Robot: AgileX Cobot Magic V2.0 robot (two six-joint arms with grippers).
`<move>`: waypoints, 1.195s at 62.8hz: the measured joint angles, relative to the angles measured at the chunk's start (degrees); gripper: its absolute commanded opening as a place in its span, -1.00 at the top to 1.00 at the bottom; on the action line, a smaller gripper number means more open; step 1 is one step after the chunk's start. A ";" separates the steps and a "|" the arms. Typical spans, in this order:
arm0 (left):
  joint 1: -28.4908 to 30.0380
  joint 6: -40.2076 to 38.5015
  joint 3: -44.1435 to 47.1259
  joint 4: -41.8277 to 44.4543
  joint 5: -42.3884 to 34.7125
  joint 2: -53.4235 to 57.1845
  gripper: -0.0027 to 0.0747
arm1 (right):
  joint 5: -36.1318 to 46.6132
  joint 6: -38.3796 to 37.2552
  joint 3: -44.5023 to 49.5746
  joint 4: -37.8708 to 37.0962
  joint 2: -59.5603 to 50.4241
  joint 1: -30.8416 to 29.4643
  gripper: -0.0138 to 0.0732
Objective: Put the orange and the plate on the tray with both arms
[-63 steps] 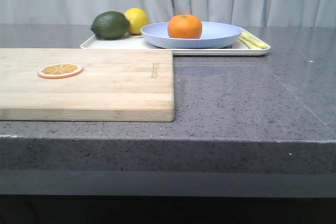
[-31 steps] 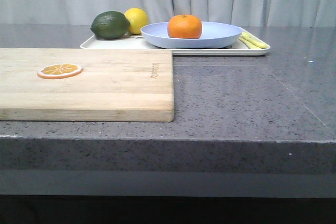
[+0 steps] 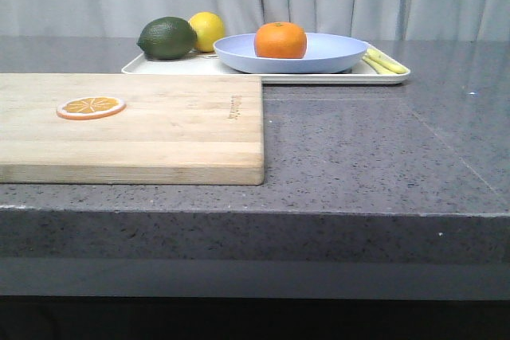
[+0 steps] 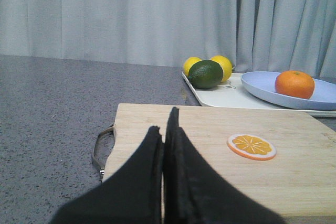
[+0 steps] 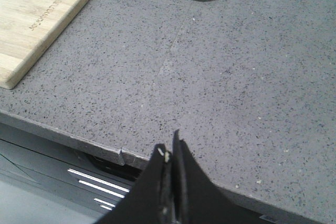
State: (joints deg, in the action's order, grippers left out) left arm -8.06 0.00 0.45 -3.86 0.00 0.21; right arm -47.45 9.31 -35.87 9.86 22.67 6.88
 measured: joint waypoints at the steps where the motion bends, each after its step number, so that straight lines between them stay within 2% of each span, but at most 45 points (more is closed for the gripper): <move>1: 0.00 0.00 0.00 0.00 0.00 0.00 0.98 | 0.00 0.00 0.00 0.00 0.00 0.00 0.83; 8: 0.00 0.00 0.00 0.00 0.00 0.00 0.98 | 1.78 0.00 1.23 -1.45 -1.71 -0.14 0.83; 12: 0.00 0.00 0.00 0.00 0.00 0.00 0.98 | 5.71 0.00 3.90 -2.46 -4.24 -1.01 0.83; 26: 0.00 0.00 0.00 0.00 0.00 0.00 0.98 | 30.01 0.00 23.24 -3.63 -18.16 -4.56 0.83; 35: 0.00 0.00 0.00 0.00 0.00 0.00 0.98 | 39.46 0.00 33.01 -3.67 -22.94 -4.76 0.83; 45: 0.00 0.00 0.00 0.00 0.00 0.00 0.98 | 42.10 0.00 37.34 -3.67 -23.18 -4.76 0.83; 75: 0.00 0.00 0.00 0.00 0.00 0.00 0.98 | 43.24 0.00 37.41 -3.67 -23.27 -4.76 0.83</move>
State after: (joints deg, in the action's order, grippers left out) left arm -8.06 0.00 0.45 -3.86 0.00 0.21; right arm -4.21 9.31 1.54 6.19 -0.61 2.12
